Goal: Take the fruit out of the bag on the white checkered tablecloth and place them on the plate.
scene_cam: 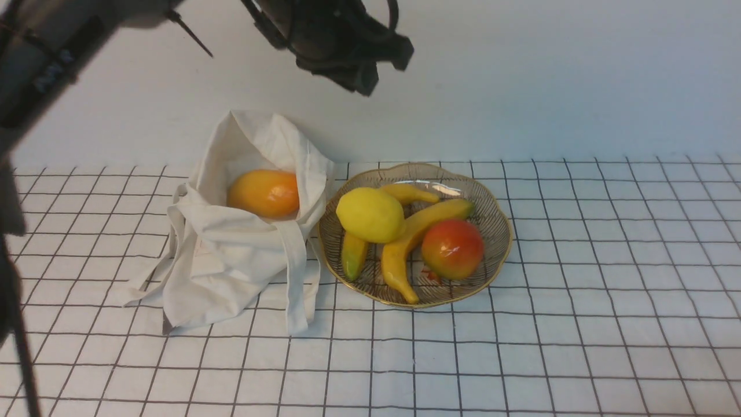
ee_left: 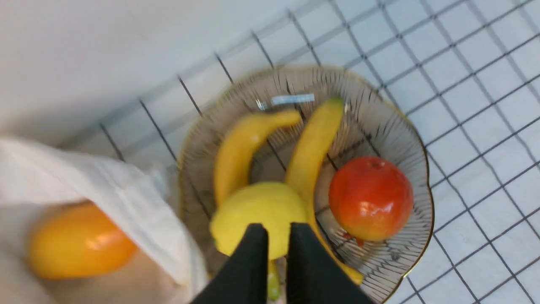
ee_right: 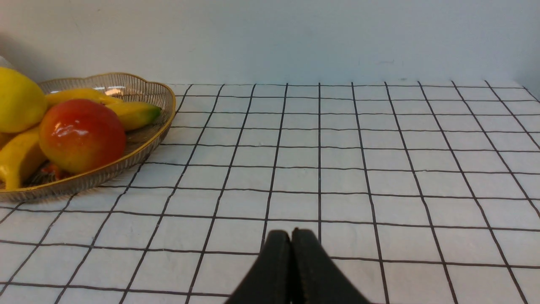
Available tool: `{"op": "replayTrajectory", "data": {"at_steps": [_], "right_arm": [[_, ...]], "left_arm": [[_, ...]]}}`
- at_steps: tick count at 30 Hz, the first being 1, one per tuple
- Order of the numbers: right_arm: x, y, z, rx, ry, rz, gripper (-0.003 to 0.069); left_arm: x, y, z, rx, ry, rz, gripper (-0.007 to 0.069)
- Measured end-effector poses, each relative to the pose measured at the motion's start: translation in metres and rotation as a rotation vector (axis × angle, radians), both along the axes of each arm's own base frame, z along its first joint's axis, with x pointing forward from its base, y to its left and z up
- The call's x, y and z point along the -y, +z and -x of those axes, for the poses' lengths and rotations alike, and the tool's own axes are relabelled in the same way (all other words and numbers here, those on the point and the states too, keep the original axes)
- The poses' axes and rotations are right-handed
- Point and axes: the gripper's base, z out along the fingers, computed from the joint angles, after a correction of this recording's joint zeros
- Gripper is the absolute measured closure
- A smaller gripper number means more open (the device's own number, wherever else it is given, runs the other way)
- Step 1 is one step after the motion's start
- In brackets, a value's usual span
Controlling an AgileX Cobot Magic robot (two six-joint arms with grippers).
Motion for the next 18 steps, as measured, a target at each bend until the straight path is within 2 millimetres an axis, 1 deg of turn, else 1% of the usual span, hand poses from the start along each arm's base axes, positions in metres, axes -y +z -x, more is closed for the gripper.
{"op": "replayTrajectory", "data": {"at_steps": [1,2,3,5,6,7,8,9,12,13,14,15,17,18], "right_arm": [[0.000,0.000,0.000,0.000,0.000,0.000,0.0675],[0.000,0.000,0.000,0.000,0.000,0.000,0.0675],[0.000,0.000,0.000,0.000,0.000,0.000,0.0675],[0.000,0.000,0.000,0.000,0.000,0.000,0.0675],[0.000,0.000,0.000,0.000,0.000,0.000,0.0675],[0.000,0.000,0.000,0.000,0.000,0.000,0.0675],[0.000,0.000,0.000,0.000,0.000,0.000,0.0675],[0.000,0.000,0.000,0.000,0.000,0.000,0.0675],[0.000,0.000,0.000,0.000,0.000,0.000,0.0675],[0.000,0.000,0.000,0.000,0.000,0.000,0.0675],[0.000,0.000,0.000,0.000,0.000,0.000,0.0675],[0.000,0.000,0.000,0.000,0.000,0.000,0.0675],[0.000,0.000,0.000,0.000,0.000,0.000,0.0675],[0.000,0.000,0.000,0.000,0.000,0.000,0.0675]], "left_arm": [[0.000,0.000,0.000,0.000,0.001,-0.002,0.0599],[-0.008,0.021,0.015,0.045,0.001,0.006,0.0617],[-0.014,0.032,0.025,0.068,0.004,0.007,0.0624],[-0.027,0.047,0.047,0.098,0.015,-0.004,0.0632],[-0.030,0.049,0.052,0.099,0.017,-0.007,0.0632],[-0.041,0.053,0.069,0.103,0.025,-0.027,0.0632],[-0.050,0.053,0.086,0.096,0.032,-0.049,0.0632],[-0.055,0.052,0.094,0.092,0.037,-0.059,0.0632],[-0.081,0.046,0.142,0.065,0.082,-0.066,0.0632],[-0.083,0.040,0.145,0.046,0.085,-0.073,0.0632],[-0.097,0.027,0.173,0.026,0.116,-0.055,0.0632],[-0.103,0.020,0.187,0.034,0.128,-0.034,0.0632],[-0.116,-0.002,0.218,0.093,0.154,0.052,0.0632],[-0.121,-0.012,0.230,0.120,0.165,0.094,0.0632]]}}
